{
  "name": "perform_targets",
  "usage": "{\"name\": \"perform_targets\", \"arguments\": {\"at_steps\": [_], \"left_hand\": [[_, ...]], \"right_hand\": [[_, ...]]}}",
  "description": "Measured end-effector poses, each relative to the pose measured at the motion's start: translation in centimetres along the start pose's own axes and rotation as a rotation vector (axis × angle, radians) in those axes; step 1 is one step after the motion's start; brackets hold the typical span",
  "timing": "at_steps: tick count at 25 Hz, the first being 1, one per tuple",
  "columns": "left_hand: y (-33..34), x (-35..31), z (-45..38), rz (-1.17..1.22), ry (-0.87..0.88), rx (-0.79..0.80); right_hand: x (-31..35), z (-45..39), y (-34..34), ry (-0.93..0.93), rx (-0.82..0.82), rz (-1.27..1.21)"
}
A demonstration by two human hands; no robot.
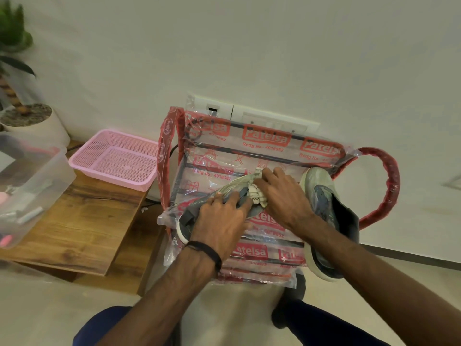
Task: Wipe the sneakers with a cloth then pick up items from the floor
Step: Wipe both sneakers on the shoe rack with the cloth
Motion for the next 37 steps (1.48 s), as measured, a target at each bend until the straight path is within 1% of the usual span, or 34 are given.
{"name": "perform_targets", "arguments": {"at_steps": [2, 4, 6, 8, 10, 13, 16, 19, 22, 24, 25, 27, 29, 30, 33, 35, 37], "left_hand": [[-2.1, 1.5, 1.0, 0.069, -0.055, -0.066], [-2.8, 4.9, 3.1, 0.135, -0.182, -0.092], [-1.4, 8.3, 5.6, 0.279, -0.337, -0.046], [0.6, 9.4, 7.2, 0.467, -0.406, 0.038], [2.0, 8.7, 7.5, 0.528, -0.386, 0.067], [1.1, 8.4, 7.0, 0.451, -0.347, -0.111], [0.3, 8.1, 6.8, 0.471, -0.311, -0.212], [-1.3, 7.1, 6.2, 0.332, -0.202, -0.346], [-3.1, 6.1, 4.6, 0.125, -0.084, -0.56], [-3.1, 5.4, 3.6, 0.041, -0.016, -0.634], [-2.4, 5.3, 3.2, 0.016, 0.004, -0.627], [0.0, 5.6, 2.9, 0.007, -0.008, -0.551], [2.2, 6.5, 3.3, 0.088, -0.073, -0.464], [2.8, 6.7, 3.6, 0.155, -0.085, -0.456], [2.2, 7.1, 3.5, 0.359, -0.083, -0.504], [0.7, 7.2, 2.2, 0.362, -0.108, -0.529], [-0.2, 6.7, 0.3, 0.281, -0.107, -0.474]], "right_hand": [[-0.1, -0.1, -0.3, 0.061, -0.004, -0.038], [-0.4, 0.1, -0.5, 0.107, -0.032, -0.148], [-1.6, 0.6, -1.1, 0.183, -0.094, -0.282], [-3.1, 1.3, -1.8, 0.286, -0.156, -0.388], [-4.0, 2.0, -2.3, 0.357, -0.176, -0.461], [-4.0, 2.6, -2.5, 0.331, -0.162, -0.466], [-4.1, 2.8, -2.0, 0.365, -0.14, -0.494], [-4.8, 3.2, -2.2, 0.444, -0.184, -0.549], [-6.0, 3.4, -3.3, 0.554, -0.28, -0.589], [-6.6, 3.1, -4.3, 0.598, -0.332, -0.596], [-6.6, 2.8, -4.6, 0.594, -0.346, -0.59], [-5.9, 2.1, -4.8, 0.53, -0.343, -0.593], [-4.3, 1.7, -4.2, 0.452, -0.317, -0.591], [-3.6, 1.6, -3.7, 0.436, -0.3, -0.576], [-2.5, 1.5, -2.2, 0.458, -0.27, -0.557], [-2.8, 1.7, -2.0, 0.504, -0.299, -0.599], [-3.4, 2.1, -2.1, 0.54, -0.325, -0.633]]}}
Point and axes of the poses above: each hand's wrist, its own z-axis away from the middle knuckle, its own y-axis out of the palm, x = y × z, the point moved 7 cm from there along -z, towards the middle knuckle, and after that the axes turned 1 degree about -z, right-handed, at the moved point
